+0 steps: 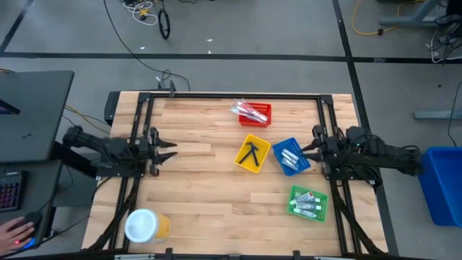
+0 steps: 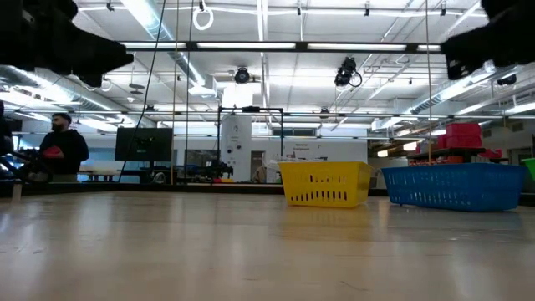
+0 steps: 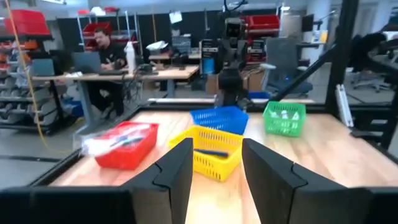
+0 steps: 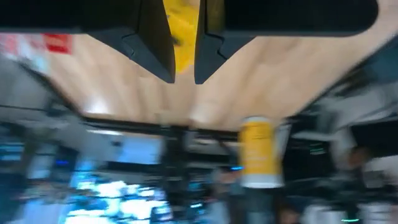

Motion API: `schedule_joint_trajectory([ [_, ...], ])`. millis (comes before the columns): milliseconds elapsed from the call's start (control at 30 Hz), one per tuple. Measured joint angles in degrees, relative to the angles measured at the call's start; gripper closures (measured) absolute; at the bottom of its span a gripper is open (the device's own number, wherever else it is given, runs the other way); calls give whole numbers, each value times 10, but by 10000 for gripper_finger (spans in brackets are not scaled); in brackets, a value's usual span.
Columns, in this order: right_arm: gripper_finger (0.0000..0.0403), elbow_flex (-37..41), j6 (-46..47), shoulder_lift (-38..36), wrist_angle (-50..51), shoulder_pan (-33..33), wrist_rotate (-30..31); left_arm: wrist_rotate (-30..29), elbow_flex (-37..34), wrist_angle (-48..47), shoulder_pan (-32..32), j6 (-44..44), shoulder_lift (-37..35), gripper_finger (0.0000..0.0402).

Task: Pick & Place Travel size toiletries
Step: Return to home position

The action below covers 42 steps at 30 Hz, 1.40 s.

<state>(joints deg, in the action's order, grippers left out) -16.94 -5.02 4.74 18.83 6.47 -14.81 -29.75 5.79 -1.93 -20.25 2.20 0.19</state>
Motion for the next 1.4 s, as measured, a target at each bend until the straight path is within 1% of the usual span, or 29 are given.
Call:
schedule_joint_trajectory([
  [100,333,51,18,-3,-65,7,69,11,-17,35,22,8,0,253],
  [200,332,90,32,-3,-109,14,103,14,-30,50,46,12,0,255],
  [333,333,114,33,-3,-146,25,103,37,-53,81,80,8,0,256],
  [467,332,124,46,-4,-156,34,105,76,-53,74,109,-14,4,256],
  [567,332,138,51,-4,-171,37,125,94,-53,86,121,-15,4,256],
  [667,333,164,44,-3,-210,37,133,97,-53,86,129,-13,4,256],
  [767,332,164,46,0,-207,37,133,97,-53,72,130,-19,4,256],
  [933,333,164,41,0,-199,37,133,99,-53,64,130,-54,9,256],
  [1400,333,164,41,0,-195,37,133,97,-54,64,130,-48,14,256],
])
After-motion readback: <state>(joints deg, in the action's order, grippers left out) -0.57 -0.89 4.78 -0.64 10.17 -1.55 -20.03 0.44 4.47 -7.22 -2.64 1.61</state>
